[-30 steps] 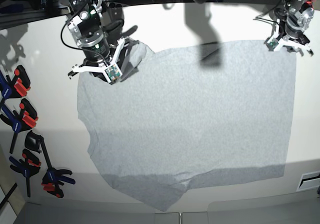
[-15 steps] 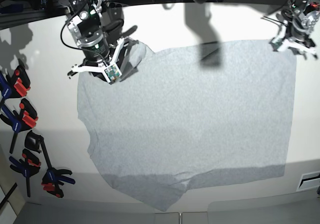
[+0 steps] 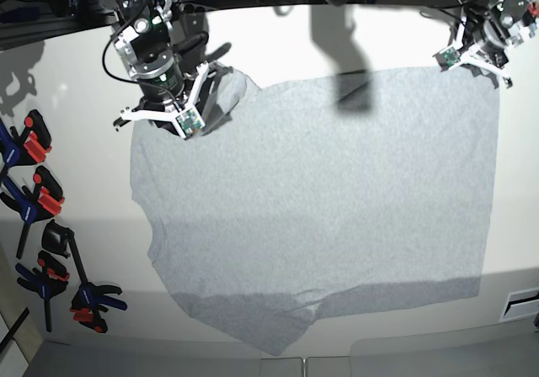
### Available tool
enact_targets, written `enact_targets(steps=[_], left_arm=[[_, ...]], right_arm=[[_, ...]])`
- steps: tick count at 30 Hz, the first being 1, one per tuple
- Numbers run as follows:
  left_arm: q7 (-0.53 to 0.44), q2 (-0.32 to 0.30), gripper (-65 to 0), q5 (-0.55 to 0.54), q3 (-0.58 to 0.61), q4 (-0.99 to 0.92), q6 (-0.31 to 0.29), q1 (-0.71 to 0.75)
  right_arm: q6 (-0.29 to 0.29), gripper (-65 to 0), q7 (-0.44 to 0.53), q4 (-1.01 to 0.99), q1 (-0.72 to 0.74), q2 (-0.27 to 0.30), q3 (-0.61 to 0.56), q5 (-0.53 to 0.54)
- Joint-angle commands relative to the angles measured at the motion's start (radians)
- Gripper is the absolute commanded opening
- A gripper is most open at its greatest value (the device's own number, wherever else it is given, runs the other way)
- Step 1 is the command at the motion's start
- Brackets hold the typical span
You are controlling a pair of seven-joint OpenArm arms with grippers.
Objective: Fold the T-shirt properly
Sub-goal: 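Grasp the shoulder corners with both grippers and lift slightly, then drag the right gripper's corner across the shirt toward the hem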
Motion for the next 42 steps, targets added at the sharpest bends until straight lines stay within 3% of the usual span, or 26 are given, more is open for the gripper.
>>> enact_targets(steps=[1, 4, 9, 15, 17, 19, 26, 31, 32, 42], left_arm=[[-0.026, -0.019, -44.3, 0.004, -0.006, -0.007, -0.004, 0.003], [-0.139, -0.018, -44.3, 0.060, -0.006, -0.069, -0.003, -0.007], [-0.166, -0.016, -44.3, 0.069, -0.006, -0.168, 0.000, -0.061], [-0.298, -0.016, -45.5, 0.070, -0.006, -0.242, -0.004, -0.082], [-0.350, -0.016, -52.7, 0.070, -0.006, -0.255, -0.004, -0.082], [-0.381, -0.016, -65.0, 0.070, -0.007, -0.258, -0.003, -0.083], [-0.382, -0.016, -65.0, 0.071, -0.007, -0.204, 0.004, -0.084], [-0.371, -0.016, -65.0, 0.073, -0.007, -0.146, 0.157, -0.092], [-0.362, -0.016, -65.0, 0.073, -0.007, -0.143, 0.165, -0.102], [-0.333, -0.016, -65.0, 0.069, -0.007, -0.142, 0.166, -0.248]], right_arm=[[-0.014, -65.0, 0.020, 0.021, 0.008, 0.010, 0.005, -0.008], [-0.014, -65.0, 0.018, 0.021, 0.008, 0.010, 0.005, -0.009], [-0.014, -65.0, 0.014, 0.021, 0.008, 0.010, 0.005, -0.009], [-0.014, -65.0, 0.017, 0.021, 0.008, 0.010, 0.005, -0.009], [-0.014, -65.0, 0.017, 0.021, 0.008, 0.010, 0.005, -0.008], [-0.014, -65.0, 0.020, 0.021, 0.008, 0.010, 0.005, -0.009], [-0.014, -65.0, 0.035, 0.021, 0.009, 0.011, 0.005, -0.012], [-0.014, -65.0, 0.064, 0.021, 0.027, 0.010, 0.005, -0.012], [-0.014, -65.0, 0.065, 0.021, 0.037, 0.010, 0.005, -0.011], [-0.015, -65.0, 0.070, -0.021, 0.194, 0.007, 0.005, 0.058]])
